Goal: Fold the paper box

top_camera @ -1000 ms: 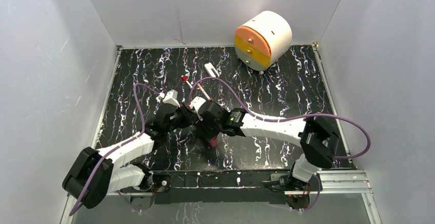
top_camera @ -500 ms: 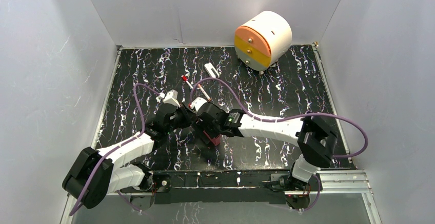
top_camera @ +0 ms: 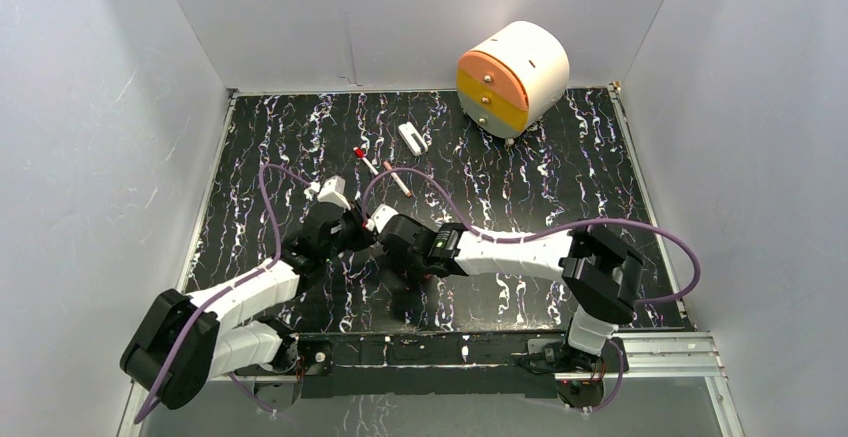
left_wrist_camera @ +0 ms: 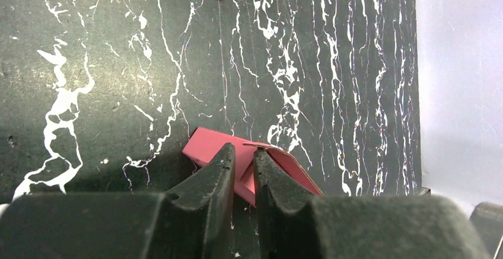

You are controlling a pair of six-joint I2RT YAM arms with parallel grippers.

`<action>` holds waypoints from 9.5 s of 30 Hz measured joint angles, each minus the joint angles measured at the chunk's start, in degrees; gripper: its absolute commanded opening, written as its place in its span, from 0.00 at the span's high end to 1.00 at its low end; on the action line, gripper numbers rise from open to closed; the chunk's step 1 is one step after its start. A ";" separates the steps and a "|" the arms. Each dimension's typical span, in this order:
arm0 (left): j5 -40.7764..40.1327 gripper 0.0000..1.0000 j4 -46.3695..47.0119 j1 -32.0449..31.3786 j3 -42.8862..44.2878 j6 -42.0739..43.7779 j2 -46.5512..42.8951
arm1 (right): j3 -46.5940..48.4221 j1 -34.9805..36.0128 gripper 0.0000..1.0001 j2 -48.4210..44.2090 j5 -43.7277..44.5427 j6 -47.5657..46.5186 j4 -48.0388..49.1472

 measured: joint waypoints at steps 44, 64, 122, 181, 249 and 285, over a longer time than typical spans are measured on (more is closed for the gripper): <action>16.92 0.83 -6.75 4.55 6.49 7.72 1.31 | -8.00 -10.25 0.75 -6.14 -21.94 -23.89 7.50; 14.84 0.82 -7.26 4.92 2.58 -2.14 -4.39 | -7.56 -9.99 0.76 -5.46 -21.07 -23.69 7.69; 8.87 0.79 5.16 0.98 -1.11 33.42 -3.21 | -8.02 -11.21 0.77 -5.11 -17.92 -24.57 10.60; 7.72 1.00 9.40 0.83 -2.91 31.01 -1.66 | -6.78 -11.47 0.80 -3.74 -18.69 -24.28 10.62; -9.99 1.00 17.51 -7.26 -7.37 24.50 -0.70 | -16.87 -14.21 0.52 -24.09 -8.96 1.64 14.49; -10.38 1.00 13.25 -7.26 -5.49 24.02 -1.09 | -18.03 -13.99 0.89 -21.46 -9.07 6.95 15.04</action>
